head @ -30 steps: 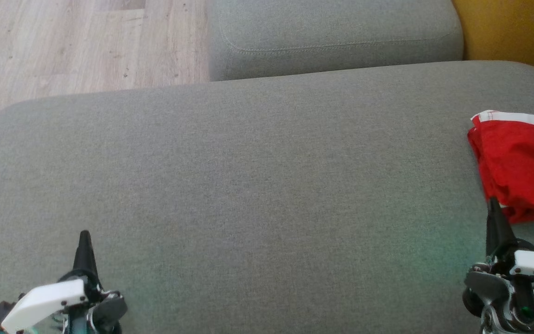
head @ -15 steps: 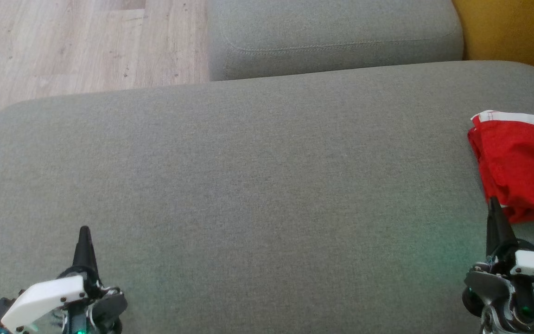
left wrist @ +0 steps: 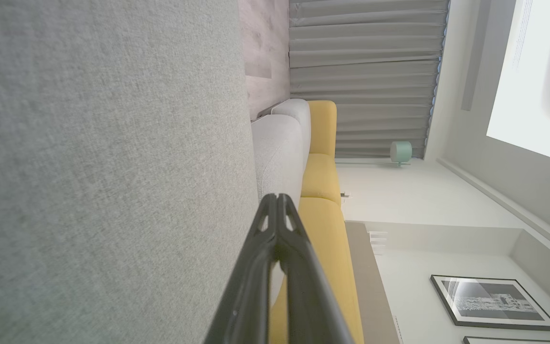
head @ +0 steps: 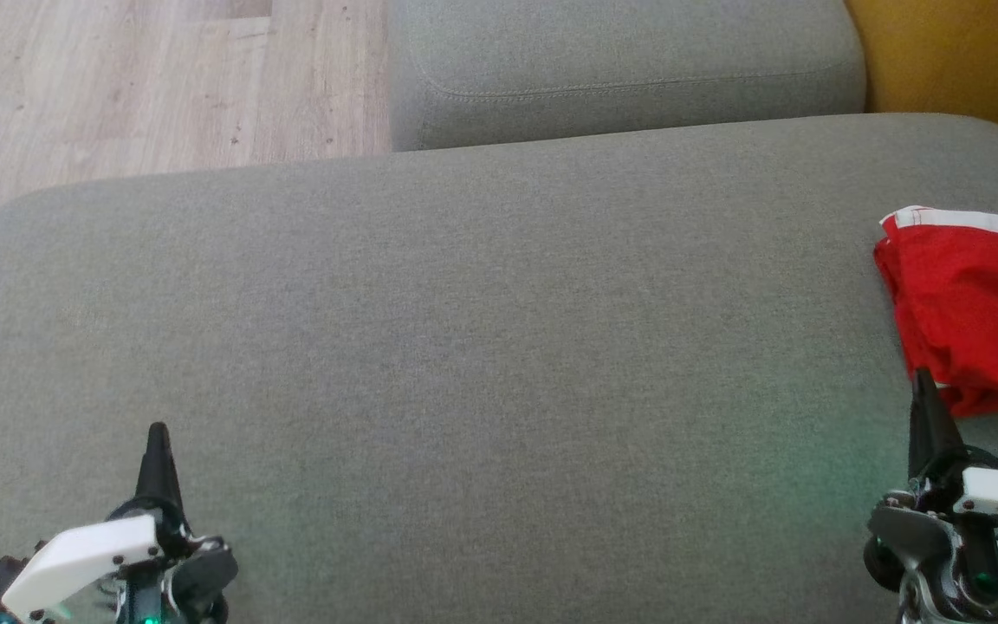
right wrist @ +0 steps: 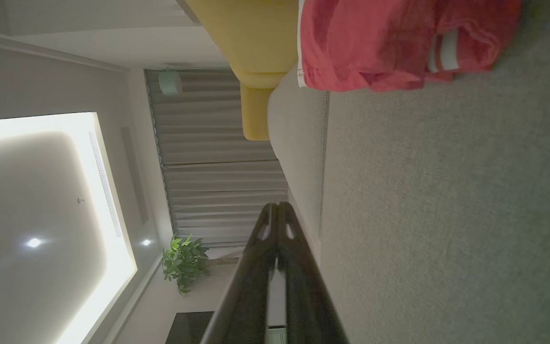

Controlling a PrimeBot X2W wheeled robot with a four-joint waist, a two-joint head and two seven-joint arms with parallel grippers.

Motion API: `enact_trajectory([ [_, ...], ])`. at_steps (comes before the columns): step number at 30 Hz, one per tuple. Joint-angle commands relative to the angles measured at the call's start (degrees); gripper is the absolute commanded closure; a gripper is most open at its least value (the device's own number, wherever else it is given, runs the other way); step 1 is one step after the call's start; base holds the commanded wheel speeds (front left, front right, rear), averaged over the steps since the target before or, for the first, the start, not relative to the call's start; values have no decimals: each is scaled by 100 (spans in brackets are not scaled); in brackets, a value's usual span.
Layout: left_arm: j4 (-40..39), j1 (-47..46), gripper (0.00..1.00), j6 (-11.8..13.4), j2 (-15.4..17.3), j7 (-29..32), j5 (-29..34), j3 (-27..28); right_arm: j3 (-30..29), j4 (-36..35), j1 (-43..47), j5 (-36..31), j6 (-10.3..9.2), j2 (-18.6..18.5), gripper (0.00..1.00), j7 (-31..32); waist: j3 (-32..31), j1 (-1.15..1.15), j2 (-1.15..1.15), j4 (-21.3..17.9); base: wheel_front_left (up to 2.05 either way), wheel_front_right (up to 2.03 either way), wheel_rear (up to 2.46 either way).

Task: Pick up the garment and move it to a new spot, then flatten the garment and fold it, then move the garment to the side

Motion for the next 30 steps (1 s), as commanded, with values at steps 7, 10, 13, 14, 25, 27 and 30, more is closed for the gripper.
enact_trajectory([
  [7,-208,-271,100,-41,24,19,-30,219,117,-221,-294,40,45,-24,100,40,0,0,0,0,0,0,0],
  [10,-208,-271,100,-41,24,19,-30,219,117,-221,-294,40,45,-24,100,40,0,0,0,0,0,0,0],
  [13,-208,-271,100,-41,24,19,-30,219,117,-221,-294,40,45,-24,100,40,0,0,0,0,0,0,0],
  [14,-208,-271,100,-41,24,19,-30,219,117,-221,-294,40,45,-24,100,40,0,0,0,0,0,0,0],
  [25,-208,-271,100,-41,24,19,-30,219,117,-221,-294,40,45,-24,100,40,0,0,0,0,0,0,0],
  [27,-208,-271,100,-41,24,19,-30,219,117,-221,-294,40,45,-24,100,40,0,0,0,0,0,0,0],
  [30,-208,-271,100,-41,23,19,-30,219,117,-221,-294,40,45,-24,100,40,0,0,0,0,0,0,0],
])
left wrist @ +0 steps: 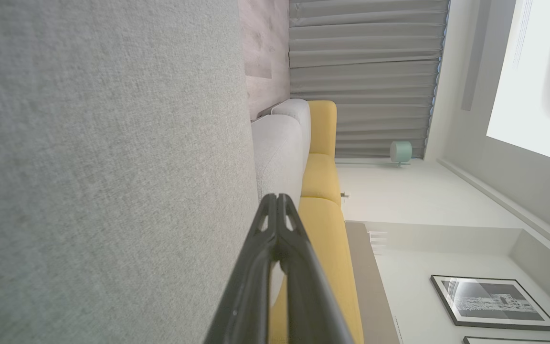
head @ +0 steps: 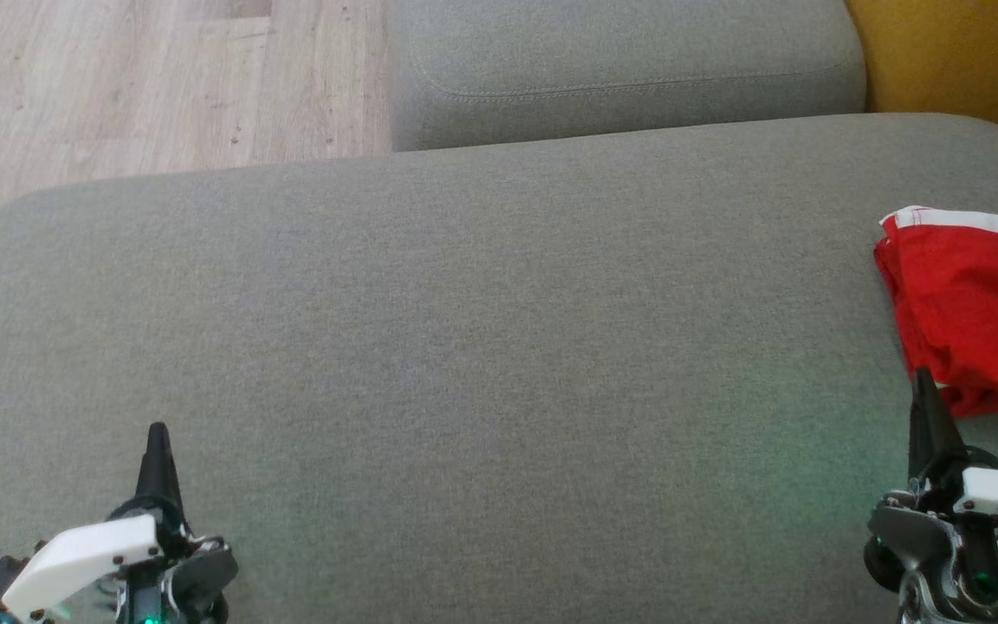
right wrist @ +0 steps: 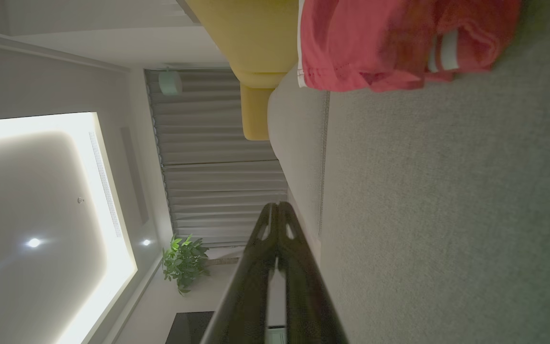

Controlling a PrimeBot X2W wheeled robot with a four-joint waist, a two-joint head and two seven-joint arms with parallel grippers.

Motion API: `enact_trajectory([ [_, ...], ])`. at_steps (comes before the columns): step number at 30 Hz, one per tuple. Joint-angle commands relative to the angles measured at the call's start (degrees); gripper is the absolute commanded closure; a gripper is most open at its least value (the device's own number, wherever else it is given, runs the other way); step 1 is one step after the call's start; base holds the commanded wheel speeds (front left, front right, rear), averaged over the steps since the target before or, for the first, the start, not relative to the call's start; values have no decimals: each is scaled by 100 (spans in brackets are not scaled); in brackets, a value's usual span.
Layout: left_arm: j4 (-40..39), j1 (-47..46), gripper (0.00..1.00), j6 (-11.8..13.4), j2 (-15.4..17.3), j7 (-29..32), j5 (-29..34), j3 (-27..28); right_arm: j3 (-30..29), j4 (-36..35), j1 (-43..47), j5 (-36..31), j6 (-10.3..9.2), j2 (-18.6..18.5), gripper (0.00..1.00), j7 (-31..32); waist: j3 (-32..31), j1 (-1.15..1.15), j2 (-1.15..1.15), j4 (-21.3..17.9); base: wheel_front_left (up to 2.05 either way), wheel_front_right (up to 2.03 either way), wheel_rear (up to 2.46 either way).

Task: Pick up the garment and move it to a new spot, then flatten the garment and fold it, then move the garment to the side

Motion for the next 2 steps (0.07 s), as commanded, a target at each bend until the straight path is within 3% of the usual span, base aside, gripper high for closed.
enact_trajectory([
  [1,-208,-271,100,-41,25,19,-30,218,117,-221,-294,40,44,-24,100,40,0,0,0,0,0,0,0],
  [2,-208,-271,100,-41,25,19,-30,218,117,-221,-294,40,44,-24,100,40,0,0,0,0,0,0,0],
])
